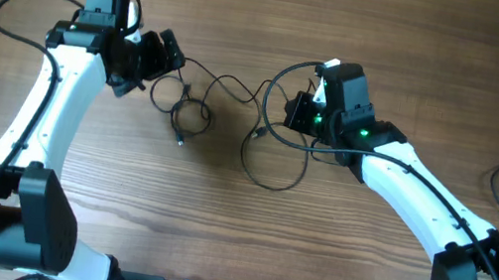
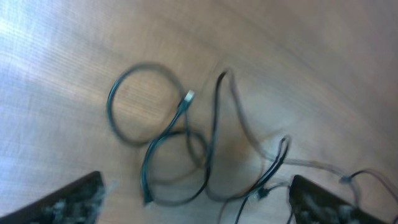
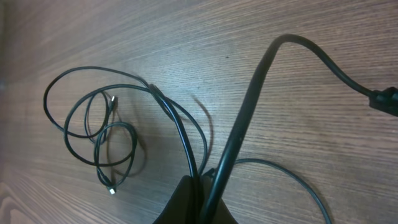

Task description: Untangle cables

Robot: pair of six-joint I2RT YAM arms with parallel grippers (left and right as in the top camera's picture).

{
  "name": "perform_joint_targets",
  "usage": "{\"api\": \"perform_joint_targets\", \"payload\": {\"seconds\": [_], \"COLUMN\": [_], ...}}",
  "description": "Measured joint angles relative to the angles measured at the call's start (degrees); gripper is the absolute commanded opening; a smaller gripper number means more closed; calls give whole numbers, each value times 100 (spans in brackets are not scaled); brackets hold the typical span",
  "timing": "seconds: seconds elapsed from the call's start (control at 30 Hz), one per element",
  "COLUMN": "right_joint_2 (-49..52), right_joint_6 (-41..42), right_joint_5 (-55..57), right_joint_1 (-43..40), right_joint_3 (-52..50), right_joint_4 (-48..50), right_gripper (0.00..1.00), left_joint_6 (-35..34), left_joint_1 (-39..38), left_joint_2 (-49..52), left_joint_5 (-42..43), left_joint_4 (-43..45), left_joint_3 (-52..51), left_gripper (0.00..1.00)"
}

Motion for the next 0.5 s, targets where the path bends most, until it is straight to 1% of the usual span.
{"api": "perform_joint_targets", "payload": {"seconds": [0.03, 0.1, 0.13, 0.2, 0.27, 0.3, 0.33, 0.37, 0.43, 0.5], "right_joint_2": [2, 0, 2, 2, 2, 0, 2, 2, 0, -31], "right_joint_6": [0, 0, 0, 0, 0, 0, 0, 0, -2, -133], "right_joint_5": [17, 50, 83, 101, 107, 107, 105, 107, 107, 42], "right_joint_1": [0, 0, 0, 0, 0, 0, 0, 0, -2, -90], "right_joint_3": [0, 0, 0, 0, 0, 0, 0, 0, 0, 2], "right_joint_4": [4, 4, 4, 4, -11, -11, -11, -11, -9, -37], "right_gripper": [5, 5, 5, 5, 5, 4, 5, 5, 4, 4], "left_joint_6": [76, 326, 485, 839, 984, 1032, 1062, 1080, 1058, 881], "left_joint_1": [-79, -396, -601, -1266, -1604, -1676, -1705, -1727, -1735, -1725], "left_joint_2": [2, 2, 2, 7, 109, 271, 505, 756, 1222, 1386], "left_joint_5": [26, 105, 111, -92, -358, -461, -542, -590, -654, -691], "left_joint_4": [-120, -149, -52, 461, 765, 881, 973, 1027, 1088, 977], "left_joint_3": [-2, -9, -35, -177, -258, -258, -258, -260, -306, -365], "left_gripper": [82, 78, 77, 74, 68, 49, 7, 4, 4, 4]}}
